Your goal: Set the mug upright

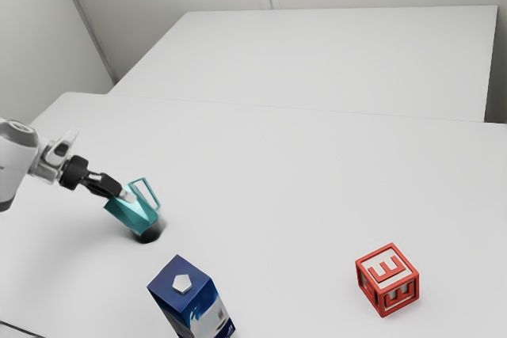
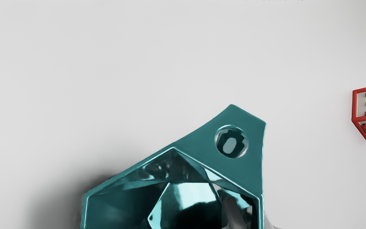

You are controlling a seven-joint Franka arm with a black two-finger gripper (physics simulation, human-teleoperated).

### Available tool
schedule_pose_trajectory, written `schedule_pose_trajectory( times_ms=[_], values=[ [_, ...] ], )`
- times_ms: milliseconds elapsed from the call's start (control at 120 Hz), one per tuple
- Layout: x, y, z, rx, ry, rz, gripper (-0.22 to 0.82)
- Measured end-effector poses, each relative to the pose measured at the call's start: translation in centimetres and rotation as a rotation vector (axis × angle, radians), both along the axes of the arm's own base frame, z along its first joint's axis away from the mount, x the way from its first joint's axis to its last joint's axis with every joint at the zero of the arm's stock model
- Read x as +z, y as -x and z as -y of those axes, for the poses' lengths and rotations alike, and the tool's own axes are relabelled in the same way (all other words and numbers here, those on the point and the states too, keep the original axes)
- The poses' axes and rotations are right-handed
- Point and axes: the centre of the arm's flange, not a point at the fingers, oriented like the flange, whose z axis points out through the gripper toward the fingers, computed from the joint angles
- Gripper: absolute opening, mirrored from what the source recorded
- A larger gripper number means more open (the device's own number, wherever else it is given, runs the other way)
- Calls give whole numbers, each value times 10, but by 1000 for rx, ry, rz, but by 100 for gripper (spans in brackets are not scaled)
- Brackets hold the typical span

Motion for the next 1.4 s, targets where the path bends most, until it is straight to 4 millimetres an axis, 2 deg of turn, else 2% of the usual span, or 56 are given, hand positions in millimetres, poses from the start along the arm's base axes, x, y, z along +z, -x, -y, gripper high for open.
schedule_pose_trajectory(
  times_ms=[142,300,450,667,883,1075,1242,1400],
  values=[
    [21,-5,11,-32,-22,40,-18],
    [48,-18,44,-144,-91,61,-18],
    [74,-28,66,-250,-211,55,-18],
    [99,-45,107,-384,-397,36,-18],
    [113,-68,149,-458,-571,53,-18],
    [119,-75,189,-500,-725,46,-18],
    [111,-73,207,-483,-823,29,-18],
    [92,-66,214,-437,-881,9,-18]
  ],
)
